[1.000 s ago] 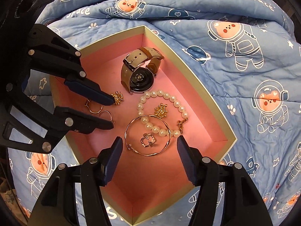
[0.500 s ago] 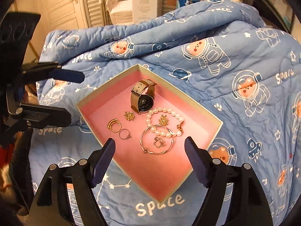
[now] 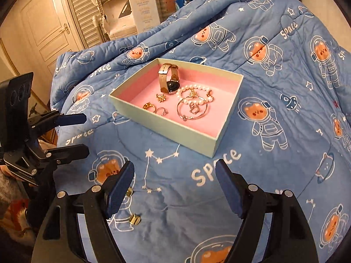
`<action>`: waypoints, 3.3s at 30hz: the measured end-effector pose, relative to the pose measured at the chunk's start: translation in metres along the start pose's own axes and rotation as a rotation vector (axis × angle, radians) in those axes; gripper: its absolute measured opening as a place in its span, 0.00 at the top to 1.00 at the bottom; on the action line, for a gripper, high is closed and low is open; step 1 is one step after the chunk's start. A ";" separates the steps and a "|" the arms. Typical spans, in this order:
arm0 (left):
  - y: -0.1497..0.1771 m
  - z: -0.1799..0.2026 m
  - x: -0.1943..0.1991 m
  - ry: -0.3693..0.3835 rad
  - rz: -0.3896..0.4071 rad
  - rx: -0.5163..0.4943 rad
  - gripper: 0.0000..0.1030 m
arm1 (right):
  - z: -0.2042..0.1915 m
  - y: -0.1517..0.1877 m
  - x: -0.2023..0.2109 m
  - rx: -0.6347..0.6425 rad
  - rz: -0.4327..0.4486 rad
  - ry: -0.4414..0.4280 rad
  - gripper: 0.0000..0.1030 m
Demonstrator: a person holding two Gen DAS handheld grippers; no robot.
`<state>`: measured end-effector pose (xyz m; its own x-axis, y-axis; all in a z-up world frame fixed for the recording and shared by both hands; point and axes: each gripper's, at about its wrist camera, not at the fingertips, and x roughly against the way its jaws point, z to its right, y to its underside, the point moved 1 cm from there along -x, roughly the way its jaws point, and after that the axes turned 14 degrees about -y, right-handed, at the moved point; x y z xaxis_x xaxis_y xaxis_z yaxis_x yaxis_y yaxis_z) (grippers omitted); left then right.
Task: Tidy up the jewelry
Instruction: 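Withdraw both tools toward the two gold lock charms on the comforter, then grasp one gold lock charm with the right tool, then grasp the other gold lock charm with the left tool while the right tool holds its charm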
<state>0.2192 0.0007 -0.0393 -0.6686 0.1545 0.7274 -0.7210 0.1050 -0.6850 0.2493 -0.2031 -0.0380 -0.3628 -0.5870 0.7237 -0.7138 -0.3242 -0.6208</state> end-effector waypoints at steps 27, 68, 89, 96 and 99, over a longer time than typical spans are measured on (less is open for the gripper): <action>0.049 0.041 0.009 -0.091 0.004 0.015 0.19 | -0.033 0.066 -0.025 -0.117 -0.022 0.065 0.71; 0.029 0.090 -0.038 0.000 -0.065 -0.123 0.72 | -0.022 0.081 -0.003 -0.169 0.002 0.100 0.90; 0.038 0.081 -0.024 0.005 -0.045 -0.080 0.85 | -0.020 0.082 -0.004 -0.181 0.003 0.094 0.90; 0.039 0.074 -0.016 0.010 -0.034 -0.046 0.85 | -0.019 0.082 -0.005 -0.184 0.004 0.092 0.90; 0.039 0.071 -0.013 0.011 -0.031 -0.033 0.85 | -0.019 0.082 -0.005 -0.184 0.004 0.092 0.90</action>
<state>0.1867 -0.0666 -0.0724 -0.6441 0.1619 0.7477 -0.7344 0.1426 -0.6635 0.1810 -0.2123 -0.0866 -0.4132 -0.5151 0.7510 -0.8064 -0.1763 -0.5645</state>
